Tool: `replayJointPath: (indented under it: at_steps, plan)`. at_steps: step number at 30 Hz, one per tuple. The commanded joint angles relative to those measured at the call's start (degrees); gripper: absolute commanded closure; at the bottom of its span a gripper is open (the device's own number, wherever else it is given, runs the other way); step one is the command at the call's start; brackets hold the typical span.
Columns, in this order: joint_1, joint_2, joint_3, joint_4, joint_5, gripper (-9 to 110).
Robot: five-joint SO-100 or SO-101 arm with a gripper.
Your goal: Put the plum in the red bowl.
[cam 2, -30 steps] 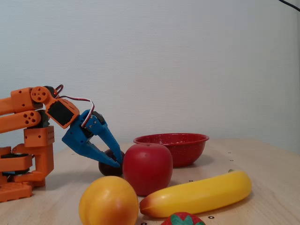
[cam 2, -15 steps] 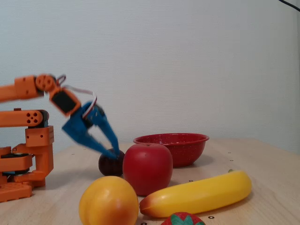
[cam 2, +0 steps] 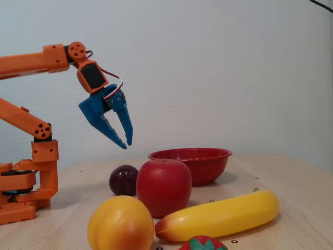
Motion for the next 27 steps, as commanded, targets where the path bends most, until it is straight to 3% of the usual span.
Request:
replayJointPath:
  at_steps: [1, 7, 16, 27]
  plan:
    - [3.1, -5.0, -8.9, 3.8, -5.5, 95]
    - [5.5, -19.1, -18.8, 10.4, -16.3, 87]
    - [11.0, -32.7, -28.5, 22.3, -23.5, 70]
    - [15.2, -42.3, -29.4, 21.3, -25.4, 61]
